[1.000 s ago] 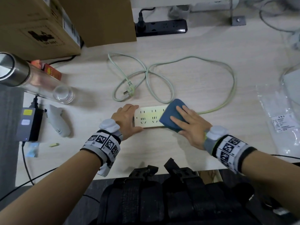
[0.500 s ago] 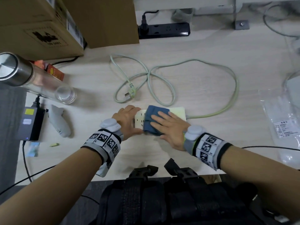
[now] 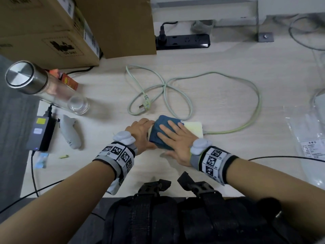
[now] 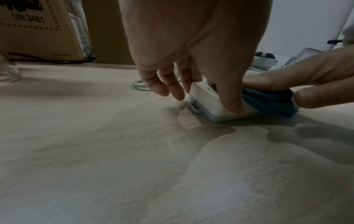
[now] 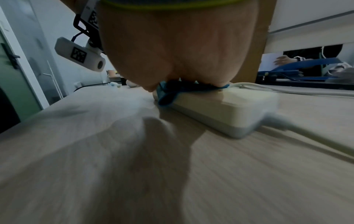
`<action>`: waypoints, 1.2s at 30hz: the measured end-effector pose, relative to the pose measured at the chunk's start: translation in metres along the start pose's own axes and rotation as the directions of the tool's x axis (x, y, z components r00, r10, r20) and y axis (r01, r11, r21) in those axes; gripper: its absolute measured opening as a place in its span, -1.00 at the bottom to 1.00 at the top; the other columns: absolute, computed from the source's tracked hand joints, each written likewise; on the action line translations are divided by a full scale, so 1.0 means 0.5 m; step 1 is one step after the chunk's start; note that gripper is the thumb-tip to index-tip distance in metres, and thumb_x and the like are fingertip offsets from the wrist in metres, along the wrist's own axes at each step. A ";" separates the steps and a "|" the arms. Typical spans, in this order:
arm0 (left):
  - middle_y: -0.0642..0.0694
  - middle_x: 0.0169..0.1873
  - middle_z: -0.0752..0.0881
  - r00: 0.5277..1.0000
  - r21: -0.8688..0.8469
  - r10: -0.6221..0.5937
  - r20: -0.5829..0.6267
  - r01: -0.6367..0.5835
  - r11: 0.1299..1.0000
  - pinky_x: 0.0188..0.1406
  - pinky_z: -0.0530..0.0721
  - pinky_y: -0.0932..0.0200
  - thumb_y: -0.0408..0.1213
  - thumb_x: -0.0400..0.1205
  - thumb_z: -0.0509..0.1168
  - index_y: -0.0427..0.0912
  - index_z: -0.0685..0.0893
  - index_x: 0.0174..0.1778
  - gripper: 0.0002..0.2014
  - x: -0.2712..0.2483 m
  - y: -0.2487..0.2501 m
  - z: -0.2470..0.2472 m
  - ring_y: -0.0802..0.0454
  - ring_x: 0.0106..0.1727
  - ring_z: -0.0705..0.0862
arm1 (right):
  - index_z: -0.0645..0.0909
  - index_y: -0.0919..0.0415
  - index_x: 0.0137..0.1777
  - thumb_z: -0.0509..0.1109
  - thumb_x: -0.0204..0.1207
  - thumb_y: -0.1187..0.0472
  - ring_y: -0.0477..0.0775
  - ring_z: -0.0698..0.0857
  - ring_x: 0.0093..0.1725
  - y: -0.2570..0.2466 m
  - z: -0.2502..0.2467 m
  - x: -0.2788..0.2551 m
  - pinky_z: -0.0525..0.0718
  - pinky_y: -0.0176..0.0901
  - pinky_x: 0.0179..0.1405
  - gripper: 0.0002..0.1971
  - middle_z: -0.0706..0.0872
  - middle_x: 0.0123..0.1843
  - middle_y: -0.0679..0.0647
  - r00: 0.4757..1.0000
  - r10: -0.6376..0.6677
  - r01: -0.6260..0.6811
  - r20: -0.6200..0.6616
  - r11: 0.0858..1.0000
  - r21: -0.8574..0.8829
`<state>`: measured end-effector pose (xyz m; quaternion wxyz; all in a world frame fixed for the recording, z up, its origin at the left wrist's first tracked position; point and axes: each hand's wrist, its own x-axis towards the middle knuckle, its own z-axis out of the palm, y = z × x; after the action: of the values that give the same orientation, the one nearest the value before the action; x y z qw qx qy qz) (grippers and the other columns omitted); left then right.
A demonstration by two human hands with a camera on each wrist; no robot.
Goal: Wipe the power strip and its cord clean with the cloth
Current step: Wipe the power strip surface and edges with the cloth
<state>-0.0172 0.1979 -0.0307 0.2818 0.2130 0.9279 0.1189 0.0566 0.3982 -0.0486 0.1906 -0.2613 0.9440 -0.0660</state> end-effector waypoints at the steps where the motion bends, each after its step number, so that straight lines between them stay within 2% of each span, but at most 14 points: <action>1: 0.05 0.31 0.50 1.000 -0.002 -0.003 -0.004 0.003 1.000 0.13 0.58 -0.09 0.15 0.27 0.54 0.06 0.41 0.42 -0.19 0.000 0.001 0.002 -0.10 0.19 0.54 | 0.12 0.06 0.66 -0.21 0.46 -0.35 0.09 -0.20 0.62 -0.007 -0.001 0.008 -0.27 0.07 0.61 -0.18 0.05 0.70 0.03 1.000 -0.002 0.002 -0.012 1.000 -0.005; 3: 0.04 0.35 0.48 1.000 0.011 -0.014 -0.012 0.014 1.000 0.16 0.57 -0.09 0.14 0.29 0.53 0.05 0.39 0.45 -0.18 -0.002 0.003 0.004 -0.12 0.23 0.54 | -0.06 0.04 0.69 -0.32 0.41 -0.39 0.02 -0.35 0.60 -0.005 -0.002 0.001 -0.40 0.03 0.58 -0.13 -0.14 0.71 -0.01 1.000 0.015 -0.015 0.001 1.000 -0.027; 4: 0.04 0.39 0.46 1.000 0.026 -0.022 -0.012 0.023 0.999 0.20 0.56 -0.10 0.14 0.31 0.53 0.04 0.36 0.49 -0.16 -0.003 0.006 0.006 -0.12 0.27 0.52 | -0.12 0.04 0.69 -0.33 0.41 -0.39 0.02 -0.36 0.61 0.005 -0.002 -0.015 -0.40 0.02 0.59 -0.13 -0.19 0.71 -0.02 1.000 0.028 -0.028 0.004 0.999 -0.037; 7: 0.07 0.39 0.45 0.999 0.036 -0.034 -0.016 0.034 0.999 0.18 0.57 -0.09 0.15 0.33 0.52 0.04 0.32 0.51 -0.14 -0.005 0.006 0.006 -0.06 0.26 0.52 | -0.18 0.03 0.68 -0.24 0.48 -0.37 0.09 -0.28 0.66 0.063 0.012 -0.081 -0.31 0.05 0.59 -0.18 -0.17 0.71 0.01 0.997 0.075 -0.074 0.011 0.995 -0.074; 11: 0.10 0.42 0.43 0.999 0.036 -0.036 0.002 0.036 0.999 0.19 0.57 -0.04 0.19 0.33 0.50 0.06 0.28 0.54 -0.11 -0.007 0.004 0.003 -0.03 0.26 0.51 | -0.01 0.08 0.67 -0.14 0.55 -0.36 0.13 -0.09 0.66 0.118 0.021 -0.150 -0.18 0.07 0.57 -0.22 0.08 0.70 0.09 0.996 0.081 -0.078 0.047 0.995 -0.066; 17: 0.09 0.43 0.44 0.998 0.051 -0.061 0.009 0.060 0.997 0.19 0.56 -0.05 0.17 0.30 0.54 0.06 0.31 0.53 -0.10 -0.005 0.010 -0.005 -0.05 0.25 0.50 | 0.00 0.06 0.68 -0.07 0.52 -0.38 0.22 -0.14 0.68 0.064 0.021 -0.093 -0.19 0.14 0.60 -0.19 -0.04 0.71 0.10 1.000 0.006 -0.006 0.003 1.000 0.002; 22: 0.02 0.40 0.47 0.998 0.024 -0.056 0.001 0.055 0.998 0.24 0.55 -0.14 0.16 0.31 0.54 0.02 0.36 0.49 -0.15 -0.009 0.016 -0.003 -0.11 0.28 0.51 | 0.17 0.06 0.65 -0.07 0.49 -0.38 0.26 -0.03 0.68 0.002 0.008 0.003 -0.22 0.15 0.62 -0.19 0.07 0.70 0.10 0.998 -0.056 0.056 -0.040 0.998 0.014; 26: 0.02 0.41 0.46 0.999 0.021 -0.051 -0.008 0.051 0.998 0.25 0.53 -0.13 0.14 0.34 0.53 0.03 0.35 0.49 -0.17 -0.013 0.015 -0.003 -0.11 0.30 0.50 | 0.09 0.04 0.67 -0.13 0.48 -0.40 0.20 -0.09 0.69 0.013 0.005 -0.003 -0.27 0.13 0.61 -0.18 0.03 0.71 0.05 0.998 -0.058 0.057 -0.036 0.998 -0.027; 31: 0.06 0.38 0.48 0.999 0.030 -0.034 -0.015 0.034 0.999 0.17 0.56 -0.08 0.15 0.32 0.53 0.06 0.33 0.48 -0.16 -0.012 0.010 -0.005 -0.05 0.25 0.51 | -0.06 0.03 0.68 -0.32 0.52 -0.44 0.13 -0.11 0.68 0.109 0.019 -0.132 -0.16 0.15 0.58 -0.18 0.00 0.71 0.02 1.000 -0.013 0.015 0.019 0.997 -0.080; 33: 0.06 0.39 0.46 0.999 0.023 -0.030 -0.012 0.030 0.999 0.19 0.55 -0.07 0.15 0.33 0.53 0.05 0.32 0.49 -0.15 -0.013 0.012 -0.002 -0.05 0.27 0.50 | -0.06 0.03 0.68 -0.29 0.54 -0.44 0.14 -0.10 0.68 0.130 0.021 -0.163 -0.14 0.15 0.59 -0.19 0.01 0.71 0.04 0.999 -0.020 0.024 0.045 0.997 -0.076; 36: 0.08 0.38 0.46 0.999 0.007 -0.046 -0.007 0.046 0.999 0.19 0.54 -0.05 0.13 0.33 0.53 0.06 0.31 0.49 -0.15 -0.012 0.013 -0.001 -0.04 0.26 0.50 | -0.03 0.05 0.68 -0.22 0.55 -0.44 0.21 -0.04 0.68 0.123 0.016 -0.154 -0.11 0.17 0.58 -0.19 0.04 0.71 0.07 0.996 -0.038 0.042 0.079 0.998 -0.052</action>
<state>-0.0109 0.2009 -0.0252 0.2806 0.1921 0.9340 0.1099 0.0921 0.4904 -0.0446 0.2190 -0.2877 0.9317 -0.0342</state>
